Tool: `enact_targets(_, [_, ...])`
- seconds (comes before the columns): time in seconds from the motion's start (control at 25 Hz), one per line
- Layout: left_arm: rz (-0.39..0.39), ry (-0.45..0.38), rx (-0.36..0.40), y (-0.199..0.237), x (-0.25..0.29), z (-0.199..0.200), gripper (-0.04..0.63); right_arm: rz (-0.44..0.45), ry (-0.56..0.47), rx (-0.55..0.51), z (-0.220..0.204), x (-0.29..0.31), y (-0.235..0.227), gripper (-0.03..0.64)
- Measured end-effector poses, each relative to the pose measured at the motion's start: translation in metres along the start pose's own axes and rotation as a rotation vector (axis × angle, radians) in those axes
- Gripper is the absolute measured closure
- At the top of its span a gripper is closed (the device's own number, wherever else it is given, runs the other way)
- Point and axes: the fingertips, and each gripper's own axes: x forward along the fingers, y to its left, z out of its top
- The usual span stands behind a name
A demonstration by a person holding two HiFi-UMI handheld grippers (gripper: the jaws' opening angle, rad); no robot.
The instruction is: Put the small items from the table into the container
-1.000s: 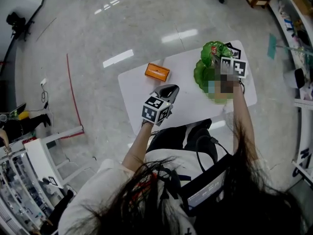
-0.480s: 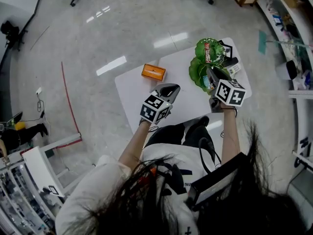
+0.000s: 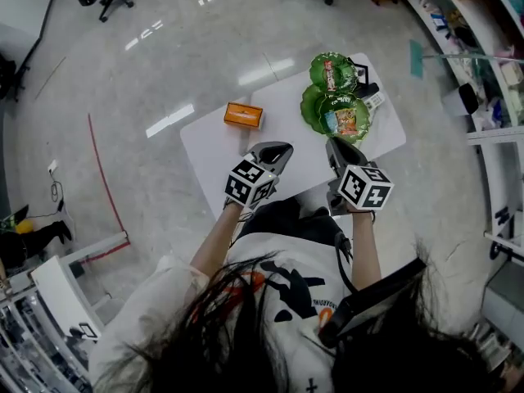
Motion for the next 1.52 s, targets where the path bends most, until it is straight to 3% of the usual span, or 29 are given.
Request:
enact_targets(0.24, [-0.005,-0.064,-0.042,-0.037,-0.015,0.000,0.584,0.024,0.003,-0.001,-0.023,-0.043,0.016,0.568])
enact_targets(0.44, [0.015,-0.094,0.009,-0.073,-0.025,0.002,0.584,0.054,-0.016,-0.008,-0.039,-0.089,0.024,0.569])
enact_targets(0.96, [0.072,-0.159,0.042,-0.189,-0.071,-0.034,0.584,0.132,-0.040,-0.042,-0.110,-0.198,0.043,0.571])
enact_targets(1.52, [0.063,-0.191,0.060,-0.243,-0.093,-0.064,0.584,0.136,-0.017,-0.140,-0.158,-0.243,0.054,0.571])
